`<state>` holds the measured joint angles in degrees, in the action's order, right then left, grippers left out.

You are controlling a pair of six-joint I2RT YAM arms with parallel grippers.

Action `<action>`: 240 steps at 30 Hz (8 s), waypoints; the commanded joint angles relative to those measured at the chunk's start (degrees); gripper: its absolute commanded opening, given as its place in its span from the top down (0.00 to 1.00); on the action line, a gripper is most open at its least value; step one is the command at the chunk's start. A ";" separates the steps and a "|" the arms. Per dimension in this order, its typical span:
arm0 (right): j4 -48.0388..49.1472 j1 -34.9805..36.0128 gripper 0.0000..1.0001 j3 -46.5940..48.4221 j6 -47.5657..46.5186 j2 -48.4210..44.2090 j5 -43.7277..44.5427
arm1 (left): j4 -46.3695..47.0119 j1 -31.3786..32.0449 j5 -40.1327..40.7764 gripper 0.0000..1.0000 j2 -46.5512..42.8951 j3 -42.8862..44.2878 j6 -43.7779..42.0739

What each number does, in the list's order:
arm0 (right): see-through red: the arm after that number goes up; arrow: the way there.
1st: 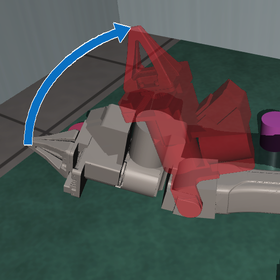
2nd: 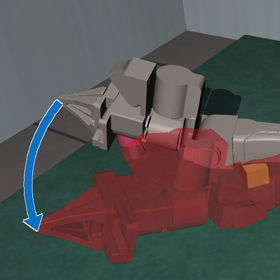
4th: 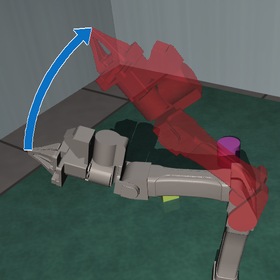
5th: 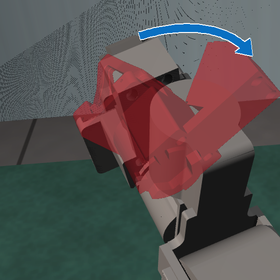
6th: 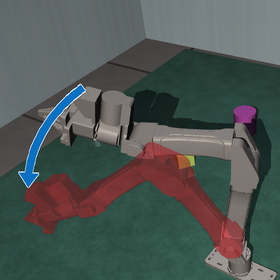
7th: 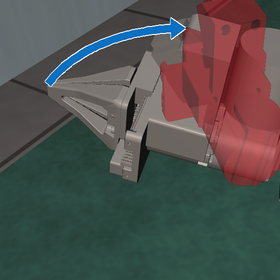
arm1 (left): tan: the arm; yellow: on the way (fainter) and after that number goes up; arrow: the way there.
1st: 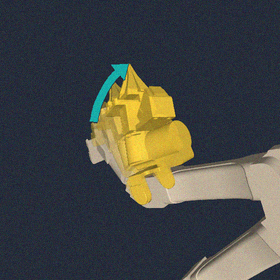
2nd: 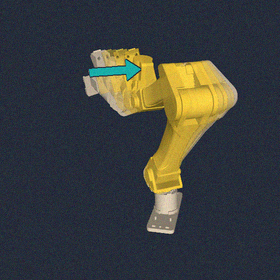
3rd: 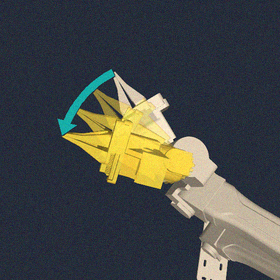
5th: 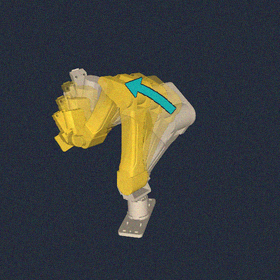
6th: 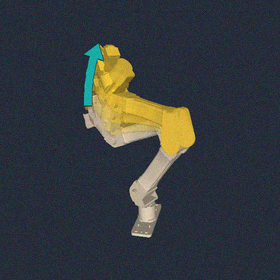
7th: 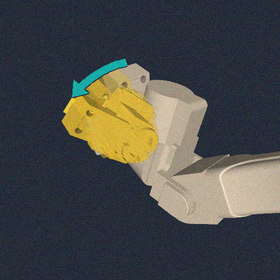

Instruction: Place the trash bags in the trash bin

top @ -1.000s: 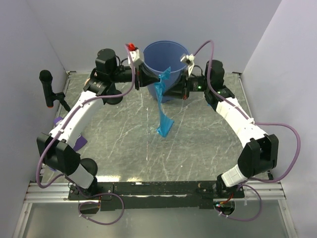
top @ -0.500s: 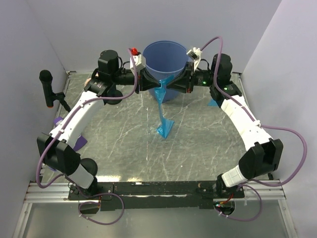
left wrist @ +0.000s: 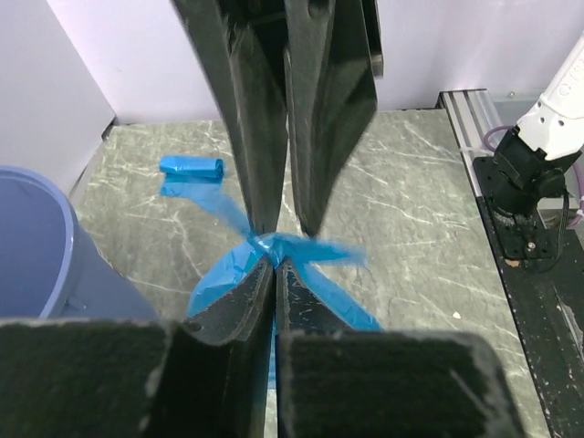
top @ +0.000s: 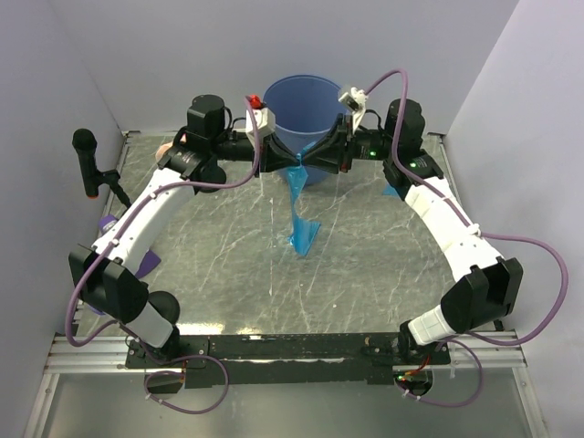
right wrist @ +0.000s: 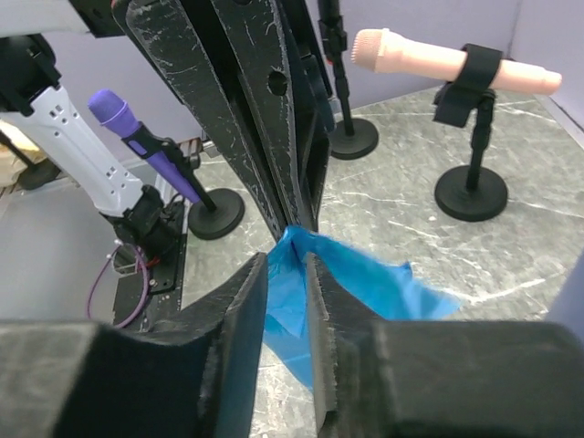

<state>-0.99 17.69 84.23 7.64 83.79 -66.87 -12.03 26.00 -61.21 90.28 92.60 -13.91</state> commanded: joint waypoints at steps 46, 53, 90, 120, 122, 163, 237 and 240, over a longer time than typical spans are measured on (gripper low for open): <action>-4.38 0.68 1.00 -1.35 -7.73 -1.70 2.45 | -4.48 0.19 5.93 0.99 -4.33 0.74 -10.77; 3.80 0.85 0.75 2.17 2.20 0.05 1.75 | -5.45 2.03 7.59 0.99 -5.38 -0.75 -16.49; 3.81 1.29 1.00 0.15 5.28 1.29 2.45 | -1.23 4.06 13.58 0.99 -9.07 -5.24 -16.05; 9.44 -0.64 0.62 -2.49 12.84 0.50 -4.32 | -3.35 3.97 14.10 0.99 -9.42 -5.32 -19.84; 6.98 -0.56 0.61 -2.14 10.65 0.24 -3.54 | -2.82 3.97 14.19 0.99 -9.60 -5.58 -19.40; 14.78 2.35 0.93 -2.40 13.09 3.49 -5.28 | -2.38 4.06 11.02 0.99 -8.98 -5.23 -19.49; 9.34 -0.99 1.00 -5.21 10.91 1.99 0.61 | -8.45 0.19 10.32 0.99 -4.94 -2.69 -17.91; 11.36 -0.99 0.74 -6.26 13.18 1.73 -1.59 | -7.05 0.54 10.50 0.99 -4.94 -3.03 -17.12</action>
<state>6.83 16.36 79.05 19.90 88.18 -64.64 -23.18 25.87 -50.81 86.41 89.67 -33.10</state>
